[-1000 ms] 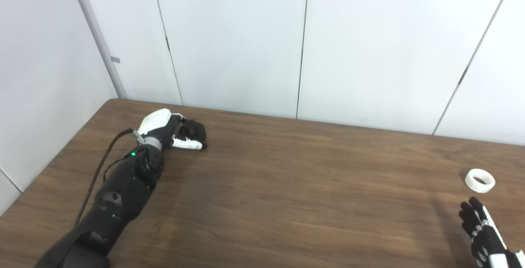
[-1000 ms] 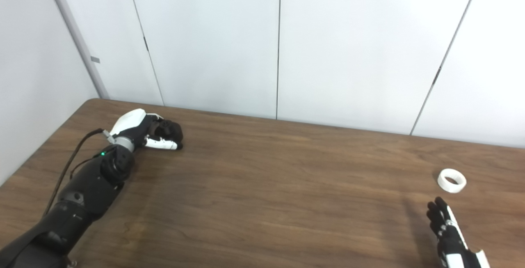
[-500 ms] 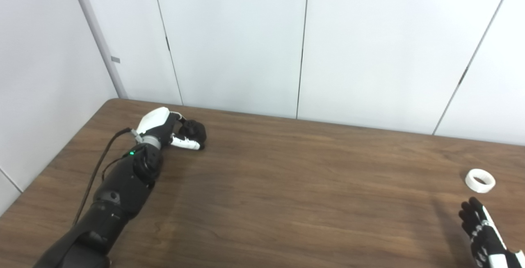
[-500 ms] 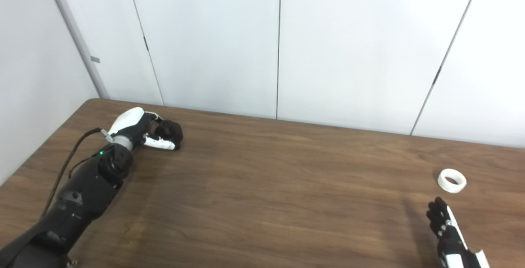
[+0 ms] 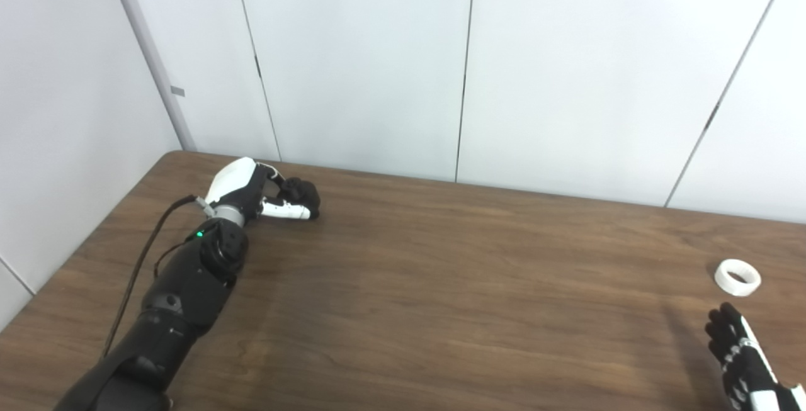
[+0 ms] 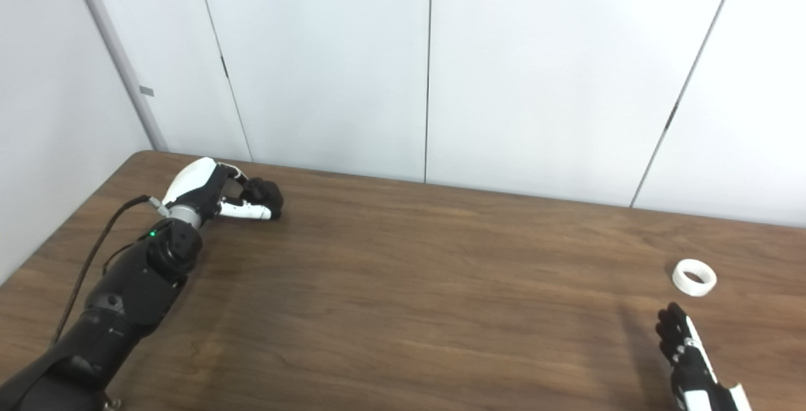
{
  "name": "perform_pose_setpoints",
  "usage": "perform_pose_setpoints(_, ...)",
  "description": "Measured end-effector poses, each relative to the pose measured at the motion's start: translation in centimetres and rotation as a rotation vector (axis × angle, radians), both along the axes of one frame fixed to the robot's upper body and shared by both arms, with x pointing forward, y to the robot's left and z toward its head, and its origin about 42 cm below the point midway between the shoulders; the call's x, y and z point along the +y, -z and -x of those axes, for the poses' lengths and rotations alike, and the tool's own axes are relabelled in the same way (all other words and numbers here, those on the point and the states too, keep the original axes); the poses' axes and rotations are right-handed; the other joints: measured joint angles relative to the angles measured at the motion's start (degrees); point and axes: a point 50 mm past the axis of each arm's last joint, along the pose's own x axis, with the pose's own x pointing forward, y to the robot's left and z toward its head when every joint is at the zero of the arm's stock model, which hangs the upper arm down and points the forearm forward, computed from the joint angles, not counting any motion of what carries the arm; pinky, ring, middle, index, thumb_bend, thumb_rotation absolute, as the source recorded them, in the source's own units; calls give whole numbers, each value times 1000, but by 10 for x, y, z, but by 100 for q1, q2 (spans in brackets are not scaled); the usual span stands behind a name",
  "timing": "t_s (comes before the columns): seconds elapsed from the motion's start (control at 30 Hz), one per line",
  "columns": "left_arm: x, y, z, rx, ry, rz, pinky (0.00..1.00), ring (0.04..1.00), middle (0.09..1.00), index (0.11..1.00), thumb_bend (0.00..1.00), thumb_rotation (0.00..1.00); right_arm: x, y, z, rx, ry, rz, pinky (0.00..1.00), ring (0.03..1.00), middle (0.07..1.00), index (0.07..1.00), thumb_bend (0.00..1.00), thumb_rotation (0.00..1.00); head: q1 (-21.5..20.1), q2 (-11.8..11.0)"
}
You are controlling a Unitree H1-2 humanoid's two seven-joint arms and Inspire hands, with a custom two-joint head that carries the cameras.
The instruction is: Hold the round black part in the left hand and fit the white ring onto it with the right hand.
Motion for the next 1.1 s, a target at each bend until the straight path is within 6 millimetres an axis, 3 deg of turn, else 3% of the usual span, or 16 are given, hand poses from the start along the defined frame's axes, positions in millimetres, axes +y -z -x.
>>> perform_pose_setpoints(0.27,-5,7,9,-2,64,-74,1000,919,819,487,519,50,0,0,0,-1,0,1,1000,972,971,990,605,1000,-18,0)
perform_pose_setpoints(0.47,-15,-6,27,-61,131,-126,1000,925,821,488,520,51,0,0,1,0,0,12,1000,969,973,992,589,1000,-79,26)
perform_pose_setpoints(0.8,-47,-23,72,-137,242,-130,1000,934,827,486,523,52,2,-2,2,-2,-2,14,988,960,969,990,598,1000,-167,62)
perform_pose_setpoints(1.1,-95,-36,115,-213,370,-111,1000,946,833,486,523,54,4,-2,2,-7,-5,10,985,954,963,986,575,1000,-325,149)
